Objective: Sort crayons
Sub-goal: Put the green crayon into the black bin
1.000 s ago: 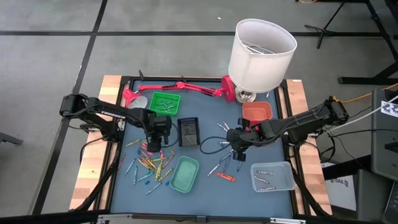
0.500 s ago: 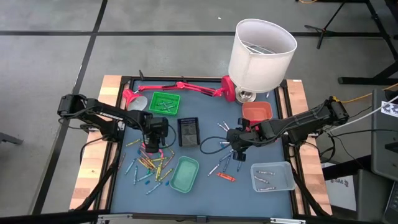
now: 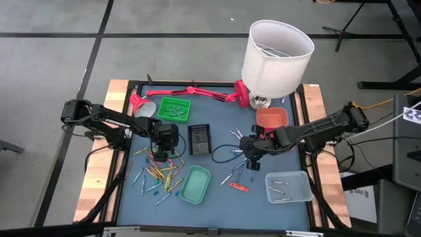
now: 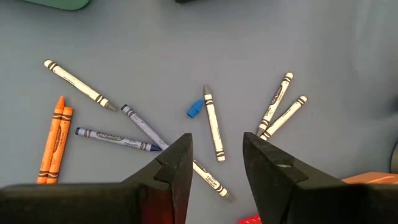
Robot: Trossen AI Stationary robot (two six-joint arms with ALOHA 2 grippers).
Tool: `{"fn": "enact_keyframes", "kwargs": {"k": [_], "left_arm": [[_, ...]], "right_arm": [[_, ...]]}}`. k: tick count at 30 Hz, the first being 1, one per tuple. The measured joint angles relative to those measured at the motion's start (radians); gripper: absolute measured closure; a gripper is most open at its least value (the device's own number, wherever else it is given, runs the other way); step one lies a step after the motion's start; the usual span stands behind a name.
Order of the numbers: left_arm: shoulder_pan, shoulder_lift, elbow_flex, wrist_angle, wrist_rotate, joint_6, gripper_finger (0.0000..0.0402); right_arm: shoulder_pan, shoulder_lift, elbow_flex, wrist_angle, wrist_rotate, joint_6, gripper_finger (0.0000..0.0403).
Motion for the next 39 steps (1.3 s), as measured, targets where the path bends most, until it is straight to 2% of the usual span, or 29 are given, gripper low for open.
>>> {"fn": "enact_keyframes", "kwargs": {"k": [13, 27, 31, 39], "left_arm": [[0.002, 0.005, 0.072, 0.006, -0.041, 0.018, 0.0394], [0.001, 0.002, 0.254, 0.0, -0.019, 0.074, 0.0394], [0.001, 0.002, 0.27, 0.103, -0.017, 0.073, 0.0394], [0.0, 0.013, 0.27, 0.444, -0.005, 0.043, 0.0394]], "right_arm": [[0.0, 0.0, 0.0, 0.0, 0.0, 0.0, 0.0263], [0.0, 0.0, 0.0, 0.0, 0.0, 0.0, 0.0263], [0.0, 0.0, 0.0, 0.0, 0.0, 0.0, 0.0263], [0.0, 0.0, 0.0, 0.009, 0.001, 0.0, 0.0263]]}}
